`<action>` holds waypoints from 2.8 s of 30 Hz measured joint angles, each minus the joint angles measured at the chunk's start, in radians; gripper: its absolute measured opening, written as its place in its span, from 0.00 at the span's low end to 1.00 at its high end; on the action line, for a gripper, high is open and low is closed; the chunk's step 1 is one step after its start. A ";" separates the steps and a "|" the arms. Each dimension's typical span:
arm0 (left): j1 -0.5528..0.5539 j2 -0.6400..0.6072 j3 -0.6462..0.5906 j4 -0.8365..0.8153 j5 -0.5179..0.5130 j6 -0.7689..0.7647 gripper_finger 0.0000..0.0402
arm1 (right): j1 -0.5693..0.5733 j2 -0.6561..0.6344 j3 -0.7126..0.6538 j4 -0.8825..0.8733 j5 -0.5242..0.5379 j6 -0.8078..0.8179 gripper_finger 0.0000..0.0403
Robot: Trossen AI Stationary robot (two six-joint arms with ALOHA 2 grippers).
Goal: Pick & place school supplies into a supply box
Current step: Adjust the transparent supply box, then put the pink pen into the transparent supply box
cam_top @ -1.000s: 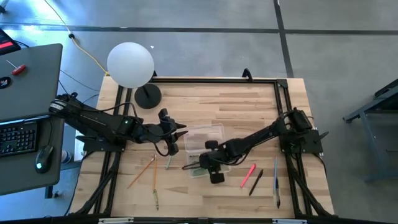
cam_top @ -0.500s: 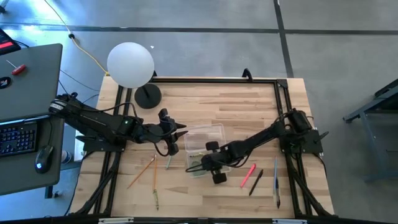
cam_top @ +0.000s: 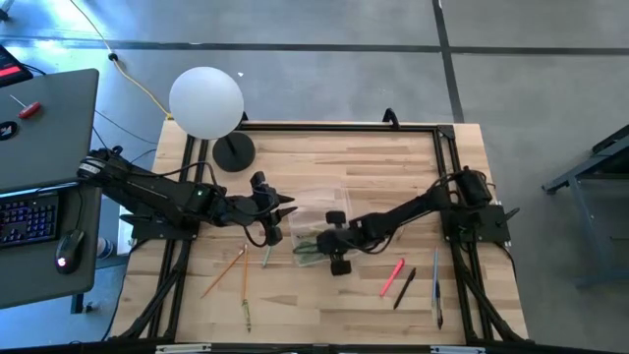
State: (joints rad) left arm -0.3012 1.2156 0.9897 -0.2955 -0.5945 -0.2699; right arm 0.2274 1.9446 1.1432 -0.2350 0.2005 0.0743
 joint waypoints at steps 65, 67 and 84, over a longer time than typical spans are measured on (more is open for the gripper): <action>0.000 0.000 0.000 -0.059 0.037 -0.080 0.34 | 0.396 -0.302 -0.196 -0.488 -0.199 0.181 0.36; 0.000 0.000 0.000 -0.059 0.037 -0.080 0.34 | 0.381 -0.302 -0.215 -0.460 -0.200 0.185 0.36; 0.000 0.000 0.000 -0.075 0.043 -0.080 0.34 | 0.347 -0.306 -0.359 -0.283 -0.191 0.149 0.22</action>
State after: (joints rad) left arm -0.3012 1.2156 0.9901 -0.3701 -0.5510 -0.3496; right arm 0.5747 1.6387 0.7837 -0.5181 0.0097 0.2233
